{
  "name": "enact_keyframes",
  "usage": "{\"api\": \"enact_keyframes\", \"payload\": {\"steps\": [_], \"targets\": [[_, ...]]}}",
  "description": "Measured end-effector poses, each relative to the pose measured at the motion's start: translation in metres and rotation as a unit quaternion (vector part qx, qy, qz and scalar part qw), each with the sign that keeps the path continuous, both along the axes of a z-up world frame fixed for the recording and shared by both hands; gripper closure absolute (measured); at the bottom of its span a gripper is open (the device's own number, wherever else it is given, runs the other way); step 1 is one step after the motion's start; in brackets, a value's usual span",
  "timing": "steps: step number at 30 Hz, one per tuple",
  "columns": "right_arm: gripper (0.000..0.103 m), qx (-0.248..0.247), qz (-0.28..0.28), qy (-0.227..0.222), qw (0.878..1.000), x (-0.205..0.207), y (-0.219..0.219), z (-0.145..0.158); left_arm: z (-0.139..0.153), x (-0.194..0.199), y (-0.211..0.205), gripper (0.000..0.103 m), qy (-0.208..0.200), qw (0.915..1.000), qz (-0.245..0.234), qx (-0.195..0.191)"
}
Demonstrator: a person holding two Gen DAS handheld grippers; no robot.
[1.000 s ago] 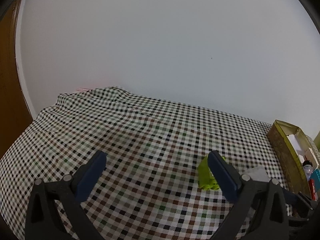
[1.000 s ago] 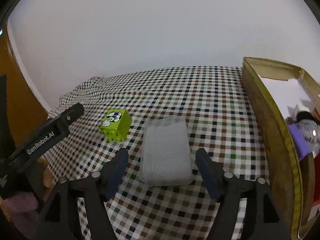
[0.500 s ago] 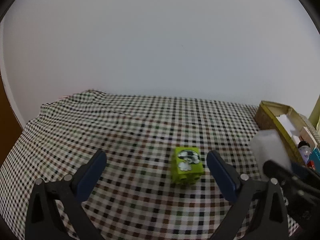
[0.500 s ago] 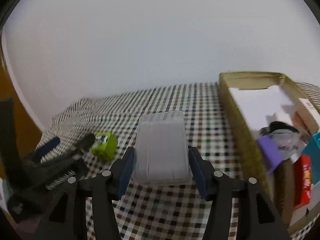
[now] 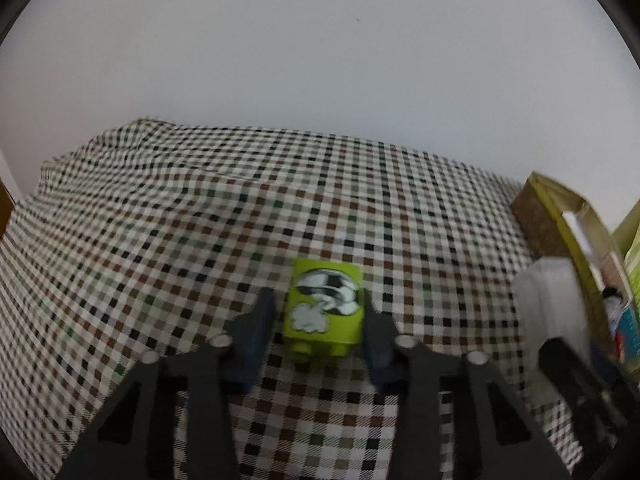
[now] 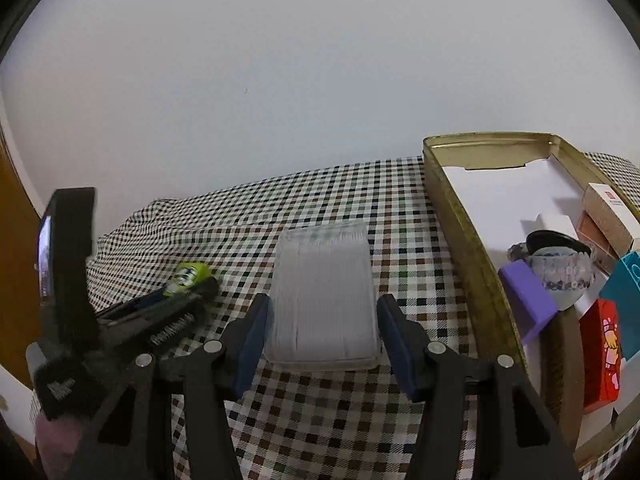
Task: Organize rigid objects
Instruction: 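Lift the clear plastic box with the right tool while the left tool grasps the green block, then carry the clear box and green block with both tools over the tin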
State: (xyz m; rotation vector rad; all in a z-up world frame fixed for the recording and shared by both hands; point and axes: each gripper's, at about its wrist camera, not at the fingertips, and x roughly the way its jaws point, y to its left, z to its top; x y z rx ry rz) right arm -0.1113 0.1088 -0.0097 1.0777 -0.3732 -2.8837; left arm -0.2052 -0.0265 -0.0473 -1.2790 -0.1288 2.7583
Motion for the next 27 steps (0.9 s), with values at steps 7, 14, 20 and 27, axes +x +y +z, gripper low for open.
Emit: {"api": "enact_keyframes", "payload": {"steps": [7, 14, 20, 27], "targets": [[0.046, -0.004, 0.001, 0.021, 1.0, 0.001, 0.006, 0.0, 0.013, 0.013, -0.002, 0.073, 0.042, 0.9991, -0.005, 0.009], [0.045, -0.002, 0.005, 0.048, 0.999, 0.005, 0.011, 0.008, 0.029, 0.024, 0.012, 0.073, 0.107, 0.9941, -0.012, -0.011], [0.045, 0.001, 0.013, 0.064, 0.998, 0.01, 0.013, 0.013, 0.036, 0.028, 0.024, 0.073, 0.116, 0.993, -0.017, -0.015], [0.045, 0.016, 0.016, 0.086, 0.996, 0.019, 0.027, 0.02, 0.041, 0.043, 0.04, 0.073, 0.131, 0.9909, -0.032, 0.0]]}}
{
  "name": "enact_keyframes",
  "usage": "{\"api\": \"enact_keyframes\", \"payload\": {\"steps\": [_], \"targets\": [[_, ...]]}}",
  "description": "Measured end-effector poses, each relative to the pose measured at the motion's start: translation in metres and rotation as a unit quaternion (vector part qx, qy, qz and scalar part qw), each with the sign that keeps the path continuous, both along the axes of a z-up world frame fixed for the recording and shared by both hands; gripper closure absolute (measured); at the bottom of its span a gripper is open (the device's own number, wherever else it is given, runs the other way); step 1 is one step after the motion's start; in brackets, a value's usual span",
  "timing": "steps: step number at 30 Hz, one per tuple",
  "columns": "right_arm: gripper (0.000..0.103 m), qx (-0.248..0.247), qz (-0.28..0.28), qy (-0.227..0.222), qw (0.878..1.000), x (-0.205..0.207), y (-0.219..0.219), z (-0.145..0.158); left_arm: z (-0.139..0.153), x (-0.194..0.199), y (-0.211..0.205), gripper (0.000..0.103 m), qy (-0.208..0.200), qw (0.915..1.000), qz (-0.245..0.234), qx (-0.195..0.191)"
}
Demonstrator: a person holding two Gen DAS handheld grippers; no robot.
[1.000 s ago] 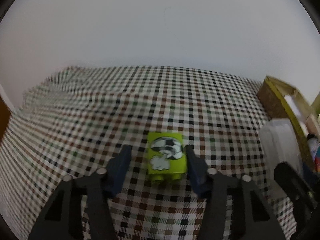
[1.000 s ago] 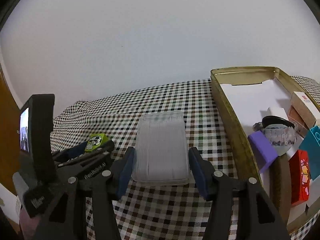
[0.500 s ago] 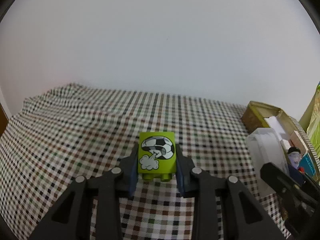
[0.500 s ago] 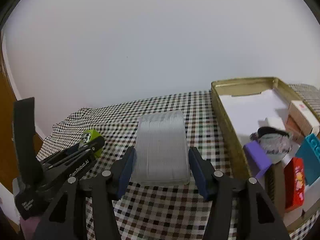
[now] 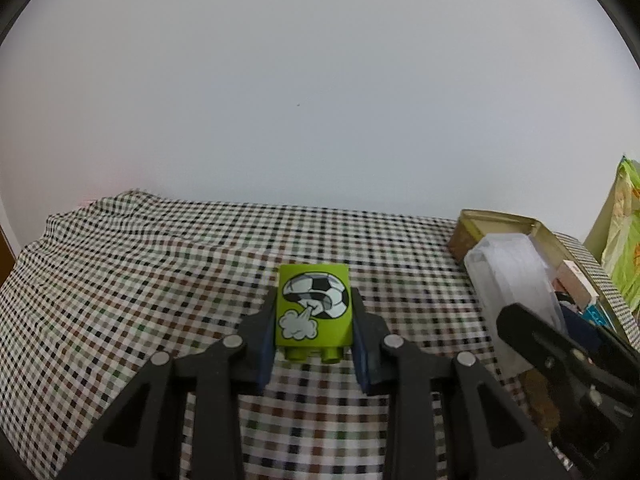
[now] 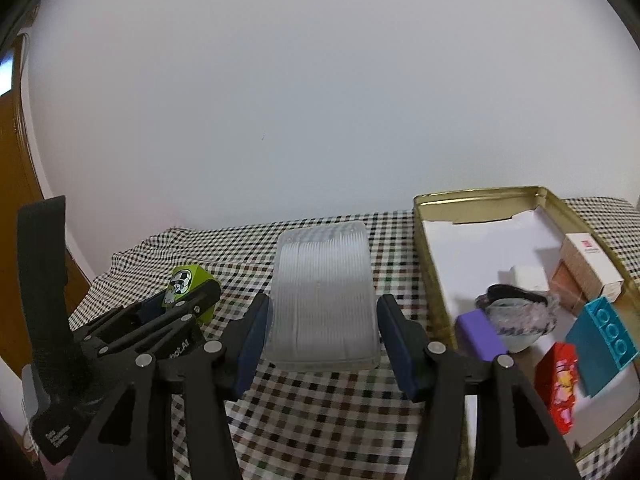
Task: Organize rigid objects
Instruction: 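Carry the clear box and green block with both tools over the tin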
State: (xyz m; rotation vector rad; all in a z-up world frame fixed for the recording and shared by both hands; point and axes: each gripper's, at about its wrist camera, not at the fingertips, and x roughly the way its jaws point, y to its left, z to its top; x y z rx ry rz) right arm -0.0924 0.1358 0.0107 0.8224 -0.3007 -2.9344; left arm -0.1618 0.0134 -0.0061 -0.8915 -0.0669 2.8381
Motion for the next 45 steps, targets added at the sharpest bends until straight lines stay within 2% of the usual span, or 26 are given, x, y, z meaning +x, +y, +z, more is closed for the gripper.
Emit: {"api": "enact_keyframes", "payload": {"steps": [17, 33, 45], "targets": [[0.045, -0.007, -0.029, 0.028, 0.999, 0.009, 0.058, 0.011, 0.012, 0.016, 0.06, 0.073, 0.02, 0.9989, -0.037, 0.022], [0.045, -0.002, -0.063, 0.04, 0.997, 0.007, 0.12, 0.017, 0.028, 0.031, 0.113, 0.073, 0.04, 0.996, -0.076, 0.025], [0.045, 0.002, -0.091, 0.032, 0.995, 0.006, 0.152, 0.015, 0.033, 0.034, 0.155, 0.073, 0.051, 0.9927, -0.108, 0.009]]}}
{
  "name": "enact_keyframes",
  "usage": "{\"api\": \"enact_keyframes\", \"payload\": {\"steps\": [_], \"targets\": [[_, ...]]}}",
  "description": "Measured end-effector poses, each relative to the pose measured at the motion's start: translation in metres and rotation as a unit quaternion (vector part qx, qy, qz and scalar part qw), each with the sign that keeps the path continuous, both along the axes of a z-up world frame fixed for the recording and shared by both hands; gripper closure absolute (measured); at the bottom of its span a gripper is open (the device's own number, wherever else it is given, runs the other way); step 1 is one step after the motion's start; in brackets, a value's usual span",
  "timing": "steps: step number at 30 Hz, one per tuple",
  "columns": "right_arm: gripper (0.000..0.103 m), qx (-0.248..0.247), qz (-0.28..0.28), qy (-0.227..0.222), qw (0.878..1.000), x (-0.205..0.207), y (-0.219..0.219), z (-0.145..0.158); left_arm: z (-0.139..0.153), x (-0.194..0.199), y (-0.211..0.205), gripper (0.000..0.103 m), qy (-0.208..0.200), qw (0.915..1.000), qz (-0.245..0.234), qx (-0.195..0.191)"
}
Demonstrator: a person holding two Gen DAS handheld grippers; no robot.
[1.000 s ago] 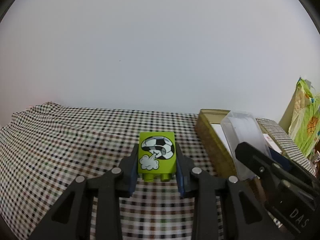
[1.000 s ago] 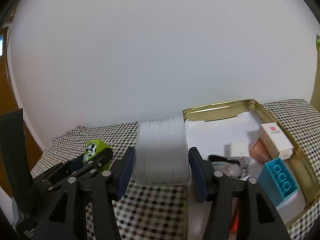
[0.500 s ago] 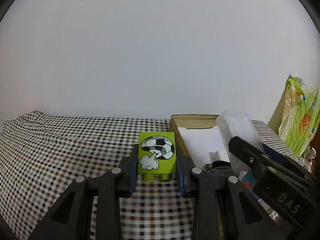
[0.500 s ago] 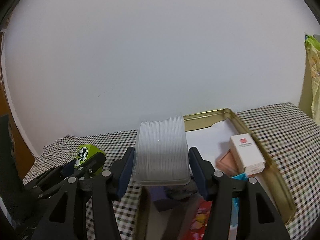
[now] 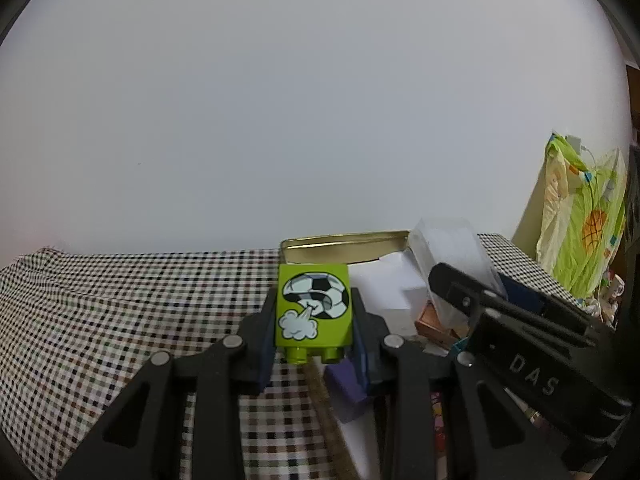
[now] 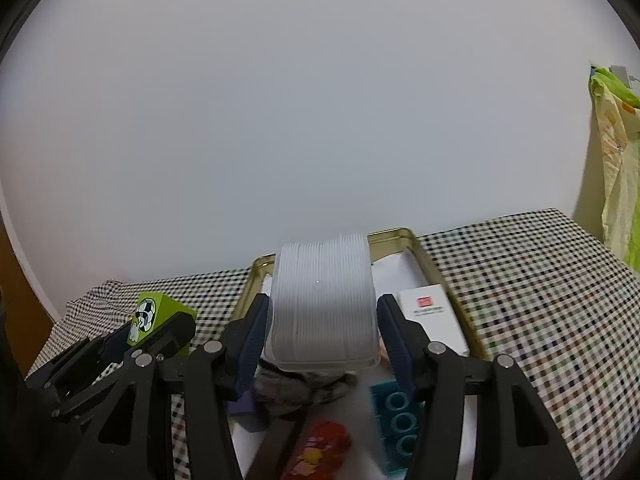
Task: Organize rigid objects
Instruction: 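Carry the clear box and green block with both tools over the tin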
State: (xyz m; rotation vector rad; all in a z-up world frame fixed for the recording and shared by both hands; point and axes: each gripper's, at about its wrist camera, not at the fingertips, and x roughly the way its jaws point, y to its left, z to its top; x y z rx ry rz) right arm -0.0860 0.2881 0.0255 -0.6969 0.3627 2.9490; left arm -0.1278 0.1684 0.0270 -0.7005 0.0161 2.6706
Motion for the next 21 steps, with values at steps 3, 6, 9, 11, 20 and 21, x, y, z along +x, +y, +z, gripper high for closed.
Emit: {"api": "enact_keyframes", "payload": {"steps": [3, 6, 9, 11, 20, 21], "targets": [[0.045, -0.011, -0.005, -0.002, 1.0, -0.001, 0.012, -0.002, -0.001, -0.005, 0.005, 0.073, -0.003, 1.0, -0.002, -0.002], [0.045, -0.029, -0.005, -0.004, 1.0, -0.003, 0.026, -0.002, -0.001, -0.007, 0.015, 0.073, -0.007, 1.0, -0.003, -0.003], [0.045, -0.042, -0.005, -0.005, 0.999, -0.004, 0.037, -0.002, -0.004, -0.009, 0.025, 0.073, -0.014, 0.9999, -0.005, -0.008], [0.045, -0.044, -0.01, -0.008, 0.999, -0.006, 0.042, -0.004, -0.005, -0.011, 0.032, 0.073, -0.017, 0.9998, -0.005, -0.012], [0.045, -0.034, -0.016, -0.013, 0.999, -0.015, 0.041, -0.003, -0.006, -0.014, 0.036, 0.073, -0.024, 0.9993, -0.009, -0.026], [0.045, -0.03, -0.019, -0.014, 0.999, -0.016, 0.042, -0.003, -0.007, -0.015, 0.037, 0.073, -0.026, 0.9992, -0.008, -0.029]]}}
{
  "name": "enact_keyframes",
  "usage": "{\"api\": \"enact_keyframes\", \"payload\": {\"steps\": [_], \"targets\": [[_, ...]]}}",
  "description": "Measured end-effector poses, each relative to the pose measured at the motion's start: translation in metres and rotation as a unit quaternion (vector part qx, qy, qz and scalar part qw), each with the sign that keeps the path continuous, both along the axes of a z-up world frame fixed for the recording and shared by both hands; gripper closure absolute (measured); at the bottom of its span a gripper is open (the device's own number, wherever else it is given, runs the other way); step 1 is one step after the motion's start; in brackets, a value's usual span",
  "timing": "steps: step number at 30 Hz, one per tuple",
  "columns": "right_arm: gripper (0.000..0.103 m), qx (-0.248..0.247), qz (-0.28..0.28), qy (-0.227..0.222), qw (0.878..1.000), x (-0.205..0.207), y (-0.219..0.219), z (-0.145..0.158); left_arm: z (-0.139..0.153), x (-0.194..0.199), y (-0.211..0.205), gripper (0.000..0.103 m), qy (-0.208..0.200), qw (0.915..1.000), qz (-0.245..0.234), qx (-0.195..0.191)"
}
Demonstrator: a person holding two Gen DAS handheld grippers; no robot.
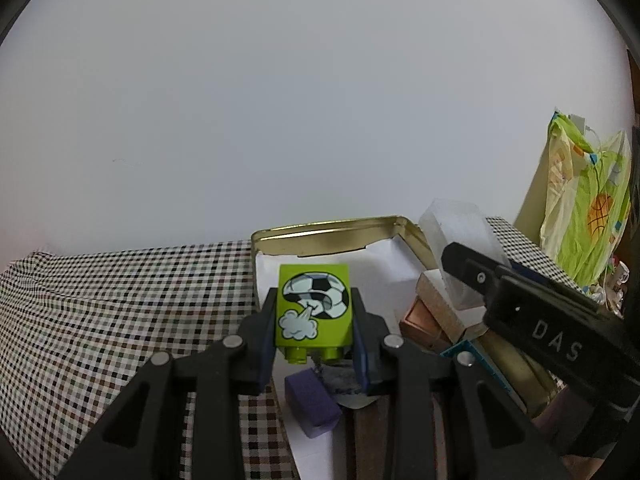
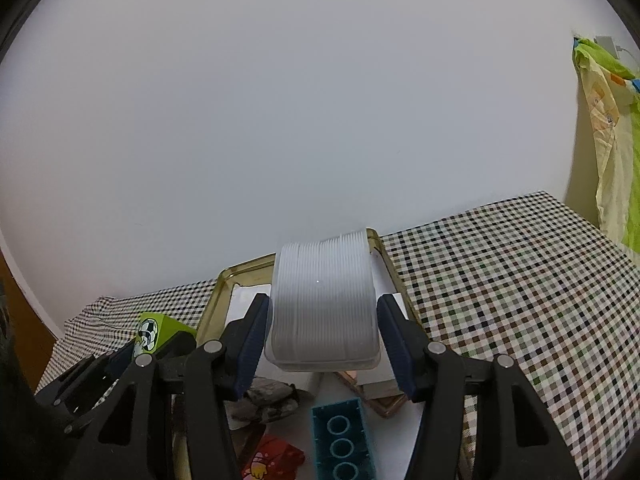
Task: Organize rigid objects
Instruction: 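Carry the clear box and green block with both tools over the tin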
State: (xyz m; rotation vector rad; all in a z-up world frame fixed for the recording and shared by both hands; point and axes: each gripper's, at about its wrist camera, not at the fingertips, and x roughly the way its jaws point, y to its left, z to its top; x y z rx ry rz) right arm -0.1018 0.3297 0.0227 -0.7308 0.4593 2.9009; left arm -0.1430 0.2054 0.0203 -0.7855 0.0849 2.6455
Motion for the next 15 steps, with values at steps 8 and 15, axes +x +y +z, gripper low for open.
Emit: {"api": "enact_keyframes", "payload": {"steps": [8, 15], "targets": [[0.045, 0.044, -0.009, -0.01, 0.999, -0.011, 0.005, -0.004, -0.007, -0.01, 0.006, 0.073, -0.025, 0.9993, 0.014, -0.025], [0.045, 0.01, -0.014, -0.03, 0.999, -0.025, 0.024, -0.012, -0.014, -0.011, 0.017, 0.073, -0.039, 0.9986, 0.008, -0.036]]}}
